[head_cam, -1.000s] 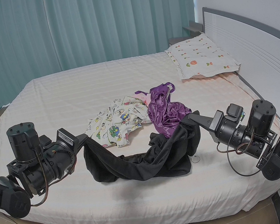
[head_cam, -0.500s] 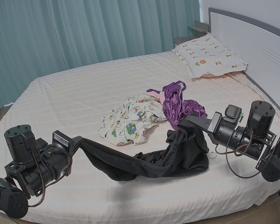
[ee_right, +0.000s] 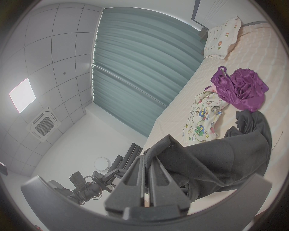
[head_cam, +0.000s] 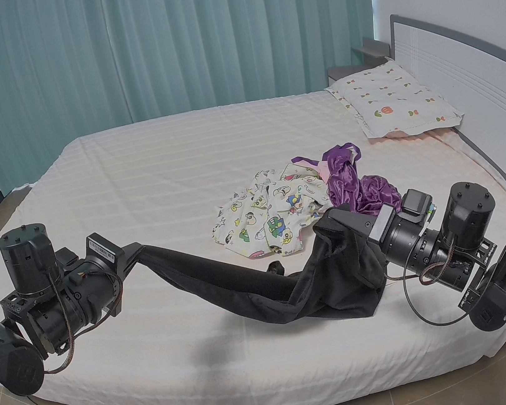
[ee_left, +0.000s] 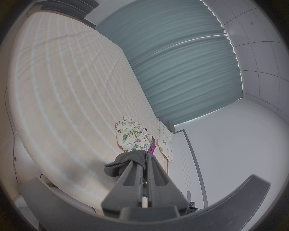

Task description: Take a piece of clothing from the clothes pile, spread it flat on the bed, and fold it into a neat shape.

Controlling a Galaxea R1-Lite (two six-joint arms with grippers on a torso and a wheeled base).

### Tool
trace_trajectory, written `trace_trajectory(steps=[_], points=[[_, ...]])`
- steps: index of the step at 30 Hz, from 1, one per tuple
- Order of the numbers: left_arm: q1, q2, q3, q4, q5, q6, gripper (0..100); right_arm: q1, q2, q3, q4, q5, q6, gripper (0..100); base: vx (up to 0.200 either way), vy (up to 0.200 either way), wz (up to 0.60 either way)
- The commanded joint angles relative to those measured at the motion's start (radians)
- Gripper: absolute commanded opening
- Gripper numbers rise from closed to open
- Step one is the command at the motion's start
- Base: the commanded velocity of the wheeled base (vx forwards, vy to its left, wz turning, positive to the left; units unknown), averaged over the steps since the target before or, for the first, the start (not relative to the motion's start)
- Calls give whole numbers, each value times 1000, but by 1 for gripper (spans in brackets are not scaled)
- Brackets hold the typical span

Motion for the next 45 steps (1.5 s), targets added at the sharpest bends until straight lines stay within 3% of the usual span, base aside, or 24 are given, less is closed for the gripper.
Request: trace_trajectory(steps=[1,45], points=[[2,-3,2,-1,0,0,0,14,1,-1,-15,-1,-1,0,0,200,0],[-9,-3,18,2,-33,-2,0,39,12,-9,-15,-1,-4,0,0,200,0]])
